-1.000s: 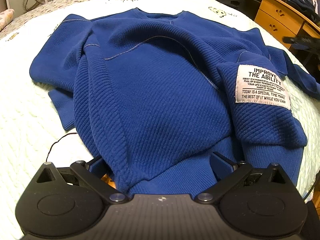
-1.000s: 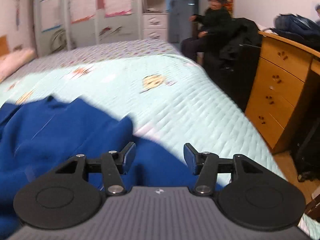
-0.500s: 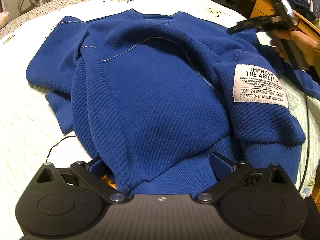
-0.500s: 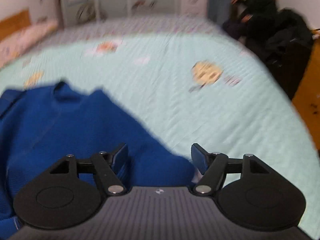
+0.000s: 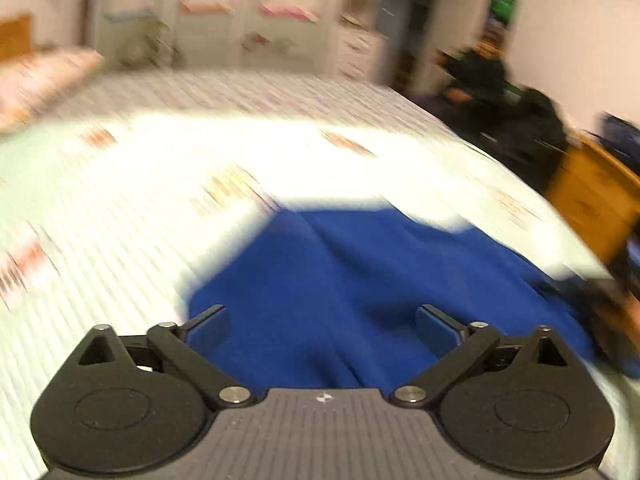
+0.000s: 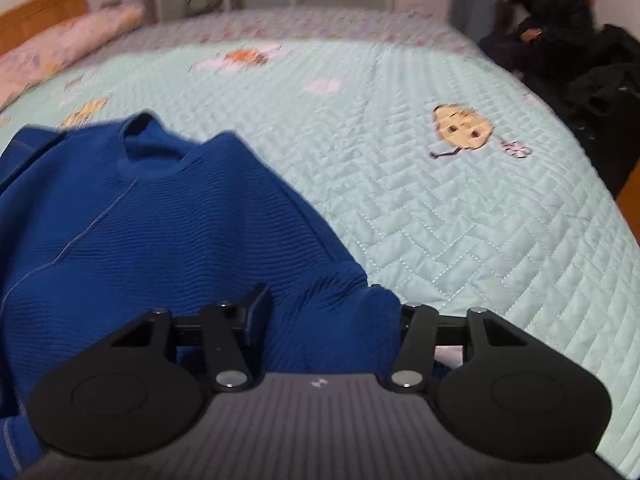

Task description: Fold clothes

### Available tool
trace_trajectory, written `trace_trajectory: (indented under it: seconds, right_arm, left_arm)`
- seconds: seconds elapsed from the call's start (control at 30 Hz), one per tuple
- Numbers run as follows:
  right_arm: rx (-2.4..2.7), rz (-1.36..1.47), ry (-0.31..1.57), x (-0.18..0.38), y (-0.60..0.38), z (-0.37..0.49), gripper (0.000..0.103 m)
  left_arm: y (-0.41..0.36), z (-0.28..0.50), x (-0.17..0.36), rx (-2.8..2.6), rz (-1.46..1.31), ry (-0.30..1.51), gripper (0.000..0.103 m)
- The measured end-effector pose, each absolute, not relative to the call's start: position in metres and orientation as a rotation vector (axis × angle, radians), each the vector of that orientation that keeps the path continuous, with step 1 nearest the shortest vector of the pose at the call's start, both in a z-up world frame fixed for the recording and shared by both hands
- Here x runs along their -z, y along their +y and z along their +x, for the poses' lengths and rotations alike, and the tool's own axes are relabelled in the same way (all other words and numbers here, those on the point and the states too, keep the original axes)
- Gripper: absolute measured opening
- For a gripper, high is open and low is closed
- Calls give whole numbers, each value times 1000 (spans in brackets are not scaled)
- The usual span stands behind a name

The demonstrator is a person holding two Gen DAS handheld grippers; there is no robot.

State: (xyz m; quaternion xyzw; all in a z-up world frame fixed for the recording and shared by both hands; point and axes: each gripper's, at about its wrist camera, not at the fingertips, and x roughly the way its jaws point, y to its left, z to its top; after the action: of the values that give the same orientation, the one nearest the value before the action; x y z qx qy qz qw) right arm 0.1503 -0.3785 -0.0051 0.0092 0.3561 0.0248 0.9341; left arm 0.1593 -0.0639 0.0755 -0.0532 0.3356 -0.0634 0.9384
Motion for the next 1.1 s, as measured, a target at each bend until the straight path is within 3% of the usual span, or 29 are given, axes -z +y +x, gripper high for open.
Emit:
trace_trajectory:
  seconds: [0.13, 0.17, 0.2, 0.4, 0.6, 0.77, 0.83, 0.9, 0.93, 0.97, 1.1]
  right_arm:
    - [36, -35, 577, 22, -357, 130, 76]
    - [68, -72, 566, 22, -351, 129, 86]
    - [94, -85, 559, 23, -350, 129, 89]
    - [31, 112, 548, 23, -380, 126, 89]
    - [4, 202, 528, 25, -392, 124, 89]
    - [-9, 248, 516, 25, -396, 124, 89]
    - [-7, 245, 517, 25, -395, 125, 89]
    - [-4, 240, 519, 25, -394, 126, 89]
    - [-3, 236, 521, 25, -394, 126, 89]
    - [-1, 234, 522, 25, -393, 127, 89]
    - [3, 228, 528, 26, -393, 128, 89]
  left_arm:
    - [-50, 242, -71, 87, -68, 675, 96]
    - [-50, 261, -68, 98, -59, 682, 96]
    - [-51, 279, -66, 108, -50, 689, 95]
    - [-48, 369, -38, 203, -115, 817, 87]
    - [-44, 415, 2, 203, -177, 967, 62]
    - [-47, 420, 13, 206, -170, 957, 70]
    - [-54, 418, 12, 226, -128, 958, 69]
    - [-61, 416, 12, 245, -86, 958, 53]
    - [-65, 415, 11, 254, -65, 959, 31]
    - [-69, 414, 11, 264, -43, 959, 17]
    - [-88, 395, 0, 225, 93, 903, 15]
